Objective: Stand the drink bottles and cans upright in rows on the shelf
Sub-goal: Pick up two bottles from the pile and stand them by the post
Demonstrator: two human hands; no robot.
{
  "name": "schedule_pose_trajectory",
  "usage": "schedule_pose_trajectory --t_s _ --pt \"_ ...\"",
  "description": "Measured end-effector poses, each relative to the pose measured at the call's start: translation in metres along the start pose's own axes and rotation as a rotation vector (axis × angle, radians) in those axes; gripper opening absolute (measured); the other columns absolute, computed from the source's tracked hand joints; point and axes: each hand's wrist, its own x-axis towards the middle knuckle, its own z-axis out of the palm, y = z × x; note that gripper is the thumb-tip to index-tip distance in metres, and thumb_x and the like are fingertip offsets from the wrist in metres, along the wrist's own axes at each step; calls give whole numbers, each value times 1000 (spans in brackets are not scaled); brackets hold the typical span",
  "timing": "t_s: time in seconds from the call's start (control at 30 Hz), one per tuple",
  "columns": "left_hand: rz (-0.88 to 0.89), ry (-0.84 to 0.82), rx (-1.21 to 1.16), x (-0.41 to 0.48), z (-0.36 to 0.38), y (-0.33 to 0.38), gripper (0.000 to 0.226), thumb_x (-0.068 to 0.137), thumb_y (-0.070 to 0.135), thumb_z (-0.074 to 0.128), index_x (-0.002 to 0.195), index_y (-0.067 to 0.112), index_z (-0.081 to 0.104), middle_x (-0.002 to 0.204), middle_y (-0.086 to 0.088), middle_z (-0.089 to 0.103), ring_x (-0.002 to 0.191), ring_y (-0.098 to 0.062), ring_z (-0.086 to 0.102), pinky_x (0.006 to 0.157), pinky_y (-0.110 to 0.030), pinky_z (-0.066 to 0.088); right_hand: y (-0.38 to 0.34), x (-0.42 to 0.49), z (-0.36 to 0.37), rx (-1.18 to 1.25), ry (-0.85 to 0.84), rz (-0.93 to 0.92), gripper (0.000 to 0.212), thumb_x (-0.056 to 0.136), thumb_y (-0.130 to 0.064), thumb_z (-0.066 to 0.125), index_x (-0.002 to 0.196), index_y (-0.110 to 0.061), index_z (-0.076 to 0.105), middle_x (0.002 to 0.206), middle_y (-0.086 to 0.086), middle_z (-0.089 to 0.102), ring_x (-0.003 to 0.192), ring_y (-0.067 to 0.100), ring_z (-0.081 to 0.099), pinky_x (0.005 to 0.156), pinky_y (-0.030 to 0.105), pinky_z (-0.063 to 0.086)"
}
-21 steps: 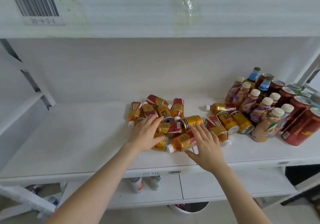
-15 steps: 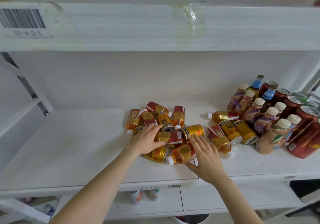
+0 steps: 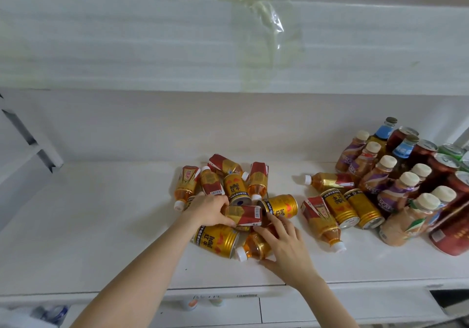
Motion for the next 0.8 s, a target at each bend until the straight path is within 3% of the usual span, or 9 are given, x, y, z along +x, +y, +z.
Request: schedule_pose_trajectory --t_s 0.2,0.4,0.5,0.6,0.7,0.8 --pt "-10 27 -130 -4 2 -4 71 69 69 65 124 28 48 127 1 59 113 -24 54 83 -33 42 3 0 2 -24 94 -11 68 63 -64 72 123 -36 55 133 5 57 120 35 53 91 50 51" --pt "123 148 -207 -11 -13 3 57 69 50 77 113 27 49 117 9 55 105 -16 57 80 -30 48 9 -9 0 84 172 29 65 70 -64 66 127 -35 52 130 -6 57 124 29 50 98 48 44" --pt "221 219 -205 -13 -30 17 52 64 43 83 106 27 56 107 12 53 97 -12 56 79 -34 51 14 -14 -6 312 226 109 64 72 -67 60 126 -36 50 123 -14 57 115 15 51 94 36 43" --pt "294 221 -192 -13 -37 37 51 62 34 86 105 26 59 105 11 53 95 -11 52 75 -28 45 17 -18 -12 717 258 169 50 72 -55 71 116 -41 51 103 -19 63 96 5 60 77 22 50" --pt "330 215 -195 -14 -32 51 60 61 26 87 114 25 58 113 7 55 100 -9 48 77 -25 40 19 -21 -11 922 283 234 46 75 -33 79 111 -42 52 101 -18 67 94 4 64 72 10 49" --pt "289 213 -324 -17 -23 53 76 60 22 87 126 27 49 127 7 54 107 -5 42 84 -26 38 19 -25 -9 1002 271 312 44 76 -28 78 107 -43 50 100 -23 67 98 -7 61 69 7 48"
